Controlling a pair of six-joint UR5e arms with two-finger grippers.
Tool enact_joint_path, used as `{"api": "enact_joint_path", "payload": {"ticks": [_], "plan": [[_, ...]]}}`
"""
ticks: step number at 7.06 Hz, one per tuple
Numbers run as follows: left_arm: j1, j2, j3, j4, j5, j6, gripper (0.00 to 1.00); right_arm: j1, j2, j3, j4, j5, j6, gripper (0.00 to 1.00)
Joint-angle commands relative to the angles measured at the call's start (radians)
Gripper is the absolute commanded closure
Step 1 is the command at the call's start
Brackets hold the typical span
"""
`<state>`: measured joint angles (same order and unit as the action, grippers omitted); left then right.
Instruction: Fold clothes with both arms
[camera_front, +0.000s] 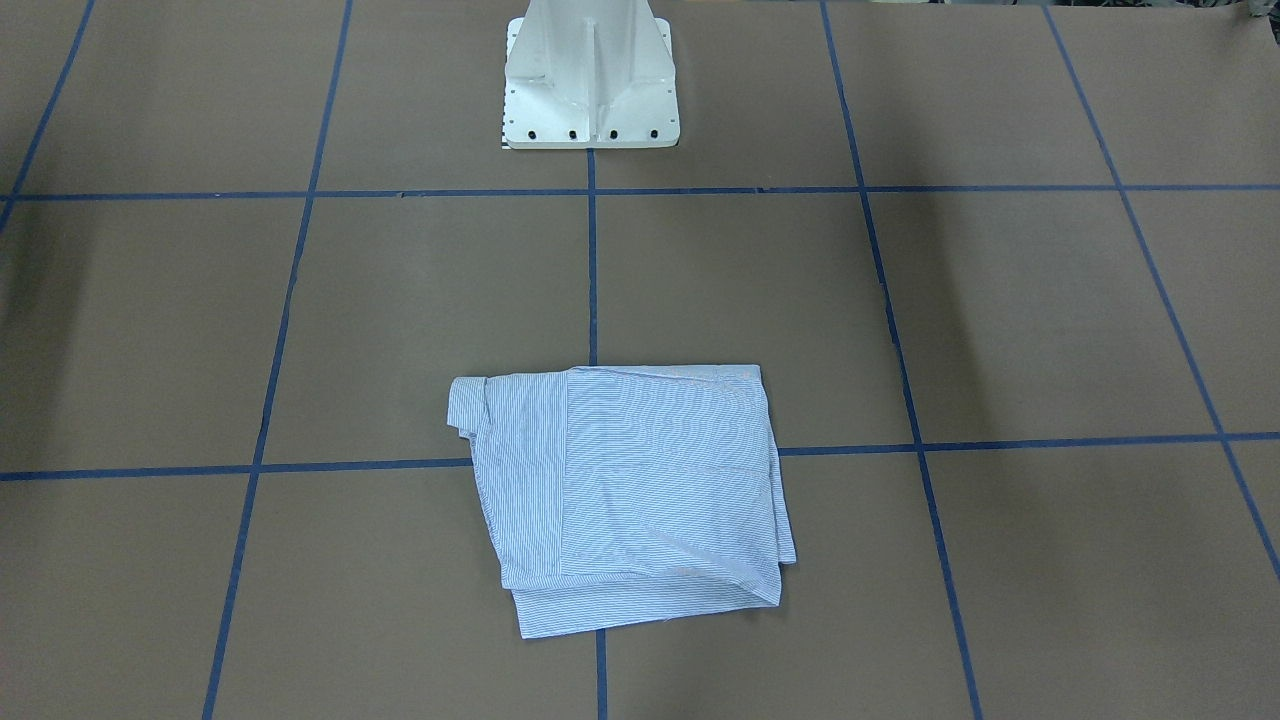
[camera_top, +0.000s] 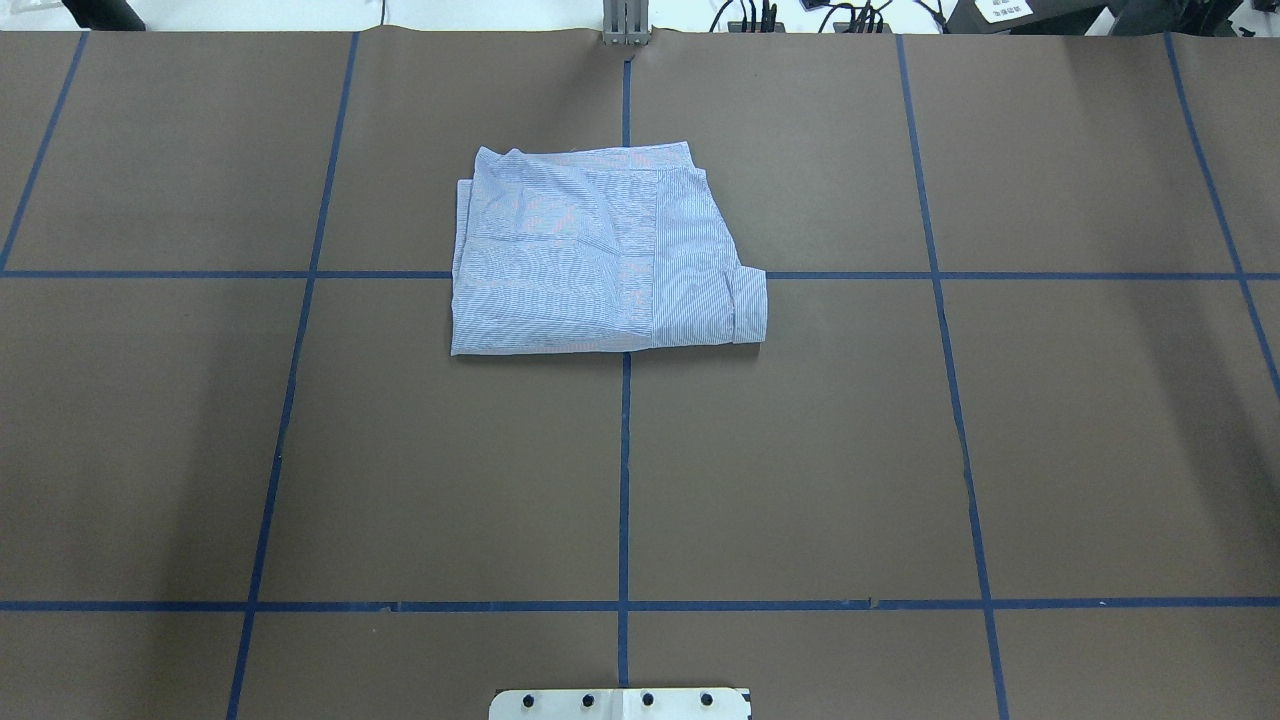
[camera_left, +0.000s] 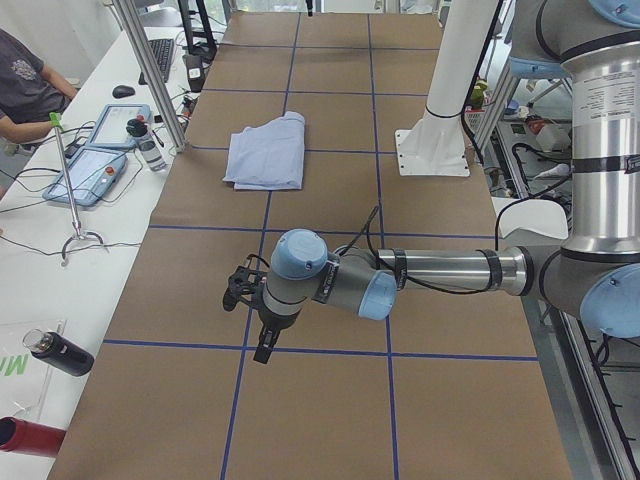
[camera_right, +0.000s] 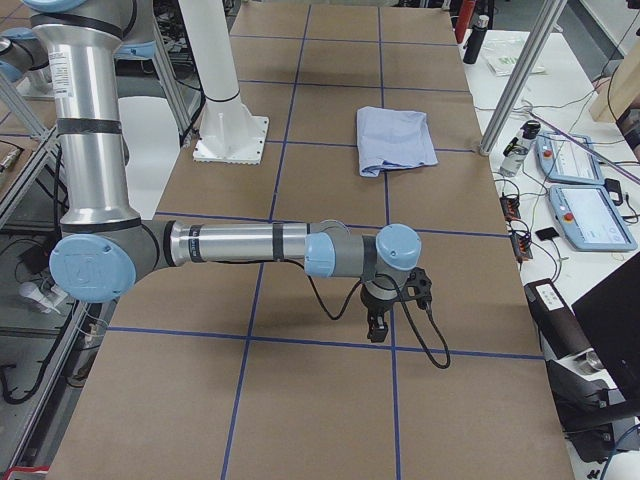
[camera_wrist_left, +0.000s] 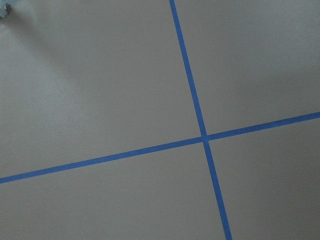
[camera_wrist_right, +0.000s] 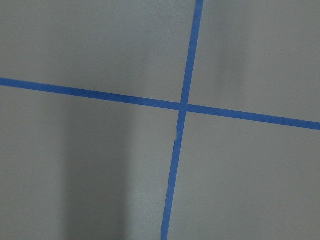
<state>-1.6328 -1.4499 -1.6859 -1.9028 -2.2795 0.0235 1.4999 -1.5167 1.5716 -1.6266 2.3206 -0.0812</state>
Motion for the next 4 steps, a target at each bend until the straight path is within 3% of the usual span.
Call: {"api": "enact_joint_path", "payload": {"ticks": [1,4], "plan": [[-0.001,0.0,-0.005,-0.004,-0.003,-0.002,0.0,0.0,0.001,-0.001,0.001,-0.001,0.0,0.0],[0.001,-0.001,-0.011,-0.006,-0.014,-0.002,0.0,-0.001,0.001,-0.004,0.001,-0.004,0.001,0.0]]}}
